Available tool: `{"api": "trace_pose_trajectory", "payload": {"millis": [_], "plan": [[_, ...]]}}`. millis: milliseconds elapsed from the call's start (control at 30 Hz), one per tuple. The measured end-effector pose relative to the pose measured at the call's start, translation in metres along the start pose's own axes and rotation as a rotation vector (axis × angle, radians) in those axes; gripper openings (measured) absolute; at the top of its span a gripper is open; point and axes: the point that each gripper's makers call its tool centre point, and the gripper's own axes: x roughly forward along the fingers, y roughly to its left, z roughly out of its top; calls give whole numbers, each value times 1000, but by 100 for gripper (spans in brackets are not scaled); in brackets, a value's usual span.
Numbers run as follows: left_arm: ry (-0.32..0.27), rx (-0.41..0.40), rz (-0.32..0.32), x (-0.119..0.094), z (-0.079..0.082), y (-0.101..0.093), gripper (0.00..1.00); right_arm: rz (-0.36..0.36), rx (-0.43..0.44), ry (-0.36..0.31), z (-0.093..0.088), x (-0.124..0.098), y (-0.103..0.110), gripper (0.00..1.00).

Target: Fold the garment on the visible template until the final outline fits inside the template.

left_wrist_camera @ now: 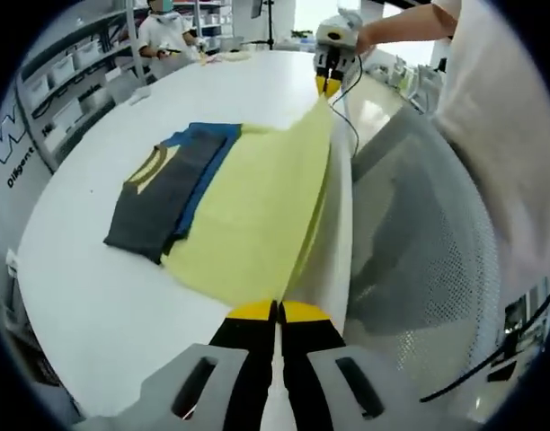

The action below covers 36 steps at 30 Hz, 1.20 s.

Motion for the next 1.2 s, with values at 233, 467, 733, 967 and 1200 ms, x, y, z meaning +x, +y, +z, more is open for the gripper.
{"api": "trace_pose_trajectory", "payload": {"millis": [233,467,733,967,1200], "plan": [[-33,21,40,-18,31,44,0,-83,-11,-31,25,-18,-56,0],[-43,29,90,-24,53,98,0,-138,-15,-44,46,-27,-112,0],[-31,6,117,-18,65,152,0,-175,4,-36,56,-23,-167,0],[-9,-48,133,2,64,199,0,-184,50,-9,55,-7,-213,0],[6,-124,149,17,57,236,0,-190,102,3,52,11,-249,0]]}}
